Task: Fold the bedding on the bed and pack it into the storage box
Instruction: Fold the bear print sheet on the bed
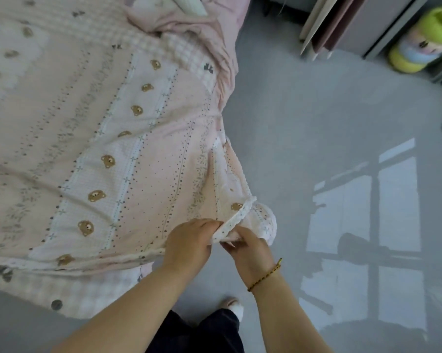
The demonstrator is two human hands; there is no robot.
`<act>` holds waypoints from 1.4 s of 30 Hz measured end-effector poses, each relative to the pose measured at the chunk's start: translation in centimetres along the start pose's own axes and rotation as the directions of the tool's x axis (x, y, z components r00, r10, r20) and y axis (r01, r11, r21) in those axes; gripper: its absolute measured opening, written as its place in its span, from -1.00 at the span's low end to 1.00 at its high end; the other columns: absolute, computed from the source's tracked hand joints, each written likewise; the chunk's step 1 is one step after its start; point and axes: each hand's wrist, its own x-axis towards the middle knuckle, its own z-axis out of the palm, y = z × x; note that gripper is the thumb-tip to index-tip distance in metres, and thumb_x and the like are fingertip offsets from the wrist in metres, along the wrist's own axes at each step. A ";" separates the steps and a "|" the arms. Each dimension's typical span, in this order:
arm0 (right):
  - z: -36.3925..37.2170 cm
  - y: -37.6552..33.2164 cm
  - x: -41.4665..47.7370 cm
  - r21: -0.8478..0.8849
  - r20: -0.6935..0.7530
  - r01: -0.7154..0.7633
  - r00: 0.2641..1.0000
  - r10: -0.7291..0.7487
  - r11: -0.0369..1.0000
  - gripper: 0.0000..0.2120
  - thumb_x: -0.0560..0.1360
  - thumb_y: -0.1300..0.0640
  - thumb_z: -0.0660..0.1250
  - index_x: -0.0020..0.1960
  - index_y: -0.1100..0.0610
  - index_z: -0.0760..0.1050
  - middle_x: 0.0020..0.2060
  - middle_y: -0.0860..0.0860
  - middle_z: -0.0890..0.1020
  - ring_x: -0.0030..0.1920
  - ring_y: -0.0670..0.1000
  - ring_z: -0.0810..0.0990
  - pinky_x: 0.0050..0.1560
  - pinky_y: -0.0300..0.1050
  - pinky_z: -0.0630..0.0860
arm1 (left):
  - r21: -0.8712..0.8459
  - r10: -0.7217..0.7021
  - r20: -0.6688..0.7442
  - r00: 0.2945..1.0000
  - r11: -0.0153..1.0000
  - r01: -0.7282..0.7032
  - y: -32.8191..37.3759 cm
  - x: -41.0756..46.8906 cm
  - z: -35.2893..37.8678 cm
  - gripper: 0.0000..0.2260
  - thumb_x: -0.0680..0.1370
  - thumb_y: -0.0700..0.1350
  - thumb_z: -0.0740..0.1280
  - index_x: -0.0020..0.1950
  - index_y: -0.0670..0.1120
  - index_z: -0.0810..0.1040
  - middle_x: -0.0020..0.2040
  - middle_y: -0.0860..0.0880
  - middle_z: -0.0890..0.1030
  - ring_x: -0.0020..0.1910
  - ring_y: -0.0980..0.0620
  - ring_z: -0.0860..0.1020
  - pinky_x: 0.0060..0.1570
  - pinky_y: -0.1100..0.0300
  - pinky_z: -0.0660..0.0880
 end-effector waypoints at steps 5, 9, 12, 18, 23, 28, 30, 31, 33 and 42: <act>1.0 -4.4 -1.5 0.163 0.051 -0.099 0.994 0.092 0.982 -0.42 0.46 -0.25 0.05 0.27 0.13 0.40 0.17 0.21 0.54 0.19 0.21 0.49 0.08 0.19 0.45 | -0.028 0.180 -0.070 0.981 0.983 -0.183 -0.3 0.5 -5.5 -0.42 -0.26 -0.24 0.63 -0.27 0.01 0.70 -0.34 0.16 0.66 -0.46 0.15 0.59 -0.51 0.41 0.39; 2.3 -7.9 -0.7 0.141 0.086 -0.285 0.958 0.275 0.948 -0.32 0.39 -0.32 0.12 0.25 0.19 0.41 0.15 0.24 0.53 0.13 0.24 0.49 0.08 0.19 0.42 | -0.001 0.281 -0.083 0.956 0.959 -0.282 -1.2 -0.3 -8.4 -0.49 -0.15 -0.24 0.54 -0.21 -0.03 0.71 -0.25 0.12 0.68 -0.39 0.16 0.62 -0.19 0.33 0.34; 4.5 -8.7 0.8 -0.165 0.011 -0.367 0.928 0.373 0.916 -0.58 0.54 0.04 0.22 0.30 0.25 0.39 0.07 0.21 0.57 -0.01 0.16 0.57 -0.12 0.06 0.56 | 0.008 0.249 -0.050 0.967 0.968 -0.249 -1.5 -1.2 -9.2 -0.66 0.10 -0.15 0.31 -0.19 -0.01 0.70 -0.23 0.12 0.68 -0.37 0.15 0.62 -0.12 0.34 0.31; 5.8 -8.4 4.3 -0.409 -0.022 -0.333 0.935 0.355 0.850 -0.80 0.54 0.31 0.21 0.14 0.26 0.48 -0.07 0.20 0.60 -0.12 0.19 0.60 0.00 0.10 0.53 | 0.183 -0.186 -0.246 0.951 0.955 0.234 -1.2 -4.3 -6.2 -0.57 0.27 -0.13 0.19 0.13 0.02 0.45 0.09 -0.01 0.63 0.16 0.00 0.41 0.32 0.17 0.08; 5.4 -10.8 6.0 -0.550 0.071 -0.356 0.882 0.467 0.756 -0.84 0.52 0.39 0.20 -0.10 0.21 0.51 -0.21 0.17 0.67 0.02 0.31 0.54 -0.11 0.04 0.62 | -0.889 -0.987 0.153 -0.055 -0.162 0.428 6.6 -3.0 -5.7 -0.89 0.50 -0.30 0.31 -0.08 -0.14 0.42 -0.14 -0.02 0.42 -0.01 -0.09 0.43 -0.10 0.14 0.41; 3.8 -10.9 5.6 -0.628 0.088 -0.397 0.818 0.569 0.669 -0.85 0.53 0.37 0.17 -0.08 0.23 0.50 -0.11 0.14 0.59 -0.14 0.14 0.55 -0.35 -0.05 0.60 | -0.594 -0.602 0.788 0.130 -0.798 -0.099 10.6 -0.2 -0.3 -0.44 0.49 0.34 0.06 0.14 -0.10 0.45 0.02 -0.08 0.56 0.12 -0.11 0.49 0.30 -0.06 0.26; 2.8 -10.4 5.5 -0.675 0.071 -0.393 0.808 0.586 0.625 -0.87 0.53 0.37 0.18 -0.05 0.26 0.50 -0.11 0.14 0.59 -0.14 0.14 0.56 -0.28 -0.03 0.60 | -0.577 -0.599 0.755 0.266 -0.800 -0.166 11.0 0.8 1.2 -0.38 0.45 0.40 -0.01 0.21 -0.03 0.46 0.19 -0.06 0.54 0.28 -0.09 0.42 0.41 -0.12 0.06; 2.4 -10.2 5.3 -0.694 0.070 -0.384 0.806 0.588 0.609 -0.88 0.53 0.37 0.18 -0.03 0.27 0.49 -0.10 0.13 0.60 -0.14 0.13 0.56 -0.22 -0.01 0.59 | -0.582 -0.610 0.744 0.273 -0.792 -0.184 10.9 1.2 1.6 -0.41 0.46 0.38 0.00 0.22 0.00 0.46 0.22 -0.05 0.53 0.30 -0.08 0.40 0.42 -0.11 0.03; 1.4 -9.9 4.8 -0.738 0.072 -0.345 0.814 0.577 0.579 -0.87 0.52 0.37 0.20 0.00 0.29 0.50 -0.03 0.10 0.59 -0.14 0.12 0.57 -0.07 0.03 0.54 | -0.610 -0.660 0.721 0.211 -0.750 -0.257 11.1 2.0 2.2 -0.53 0.50 0.25 0.13 0.26 -0.01 0.45 0.24 -0.05 0.53 0.28 -0.08 0.42 0.43 -0.10 0.09; -2.5 -10.7 3.7 -0.943 0.077 -0.098 0.866 0.493 0.319 -0.94 0.51 0.21 0.29 -0.12 0.20 0.48 -0.23 0.06 0.54 -0.20 0.03 0.51 -0.22 -0.18 0.44 | -0.671 -0.821 0.561 0.108 -0.527 -0.521 13.5 0.8 3.7 -0.88 0.58 -0.21 0.18 0.04 -0.14 0.50 0.15 -0.15 0.54 0.15 -0.10 0.48 0.34 -0.02 0.30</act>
